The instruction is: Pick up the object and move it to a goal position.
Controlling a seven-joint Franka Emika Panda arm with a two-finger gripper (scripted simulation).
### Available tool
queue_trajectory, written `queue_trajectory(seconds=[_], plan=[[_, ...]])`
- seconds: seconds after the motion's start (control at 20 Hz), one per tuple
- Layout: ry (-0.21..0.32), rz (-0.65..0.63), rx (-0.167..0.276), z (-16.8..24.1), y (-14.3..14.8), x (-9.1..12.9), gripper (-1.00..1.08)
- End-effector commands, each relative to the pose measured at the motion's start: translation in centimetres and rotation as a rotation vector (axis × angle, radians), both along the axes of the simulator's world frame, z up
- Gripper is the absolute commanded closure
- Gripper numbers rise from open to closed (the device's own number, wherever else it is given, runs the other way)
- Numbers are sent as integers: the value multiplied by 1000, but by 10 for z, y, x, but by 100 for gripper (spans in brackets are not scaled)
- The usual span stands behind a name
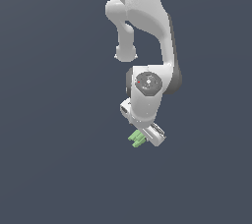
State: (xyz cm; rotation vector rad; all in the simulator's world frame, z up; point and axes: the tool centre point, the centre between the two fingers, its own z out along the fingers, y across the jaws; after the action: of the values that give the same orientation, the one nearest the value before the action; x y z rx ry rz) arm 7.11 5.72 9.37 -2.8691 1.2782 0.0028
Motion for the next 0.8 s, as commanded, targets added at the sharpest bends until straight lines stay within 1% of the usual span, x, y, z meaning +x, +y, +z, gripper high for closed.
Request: queue_trajectory(seconds=[0.0, 0.25, 0.5, 0.75], plan=[[-1, -30, -1, -3, 2, 2, -92], [-1, -58, -1, -6, 4, 4, -92], [-1, -56, -1, -7, 4, 4, -92], [-1, -58, -1, -25, 4, 3, -92]])
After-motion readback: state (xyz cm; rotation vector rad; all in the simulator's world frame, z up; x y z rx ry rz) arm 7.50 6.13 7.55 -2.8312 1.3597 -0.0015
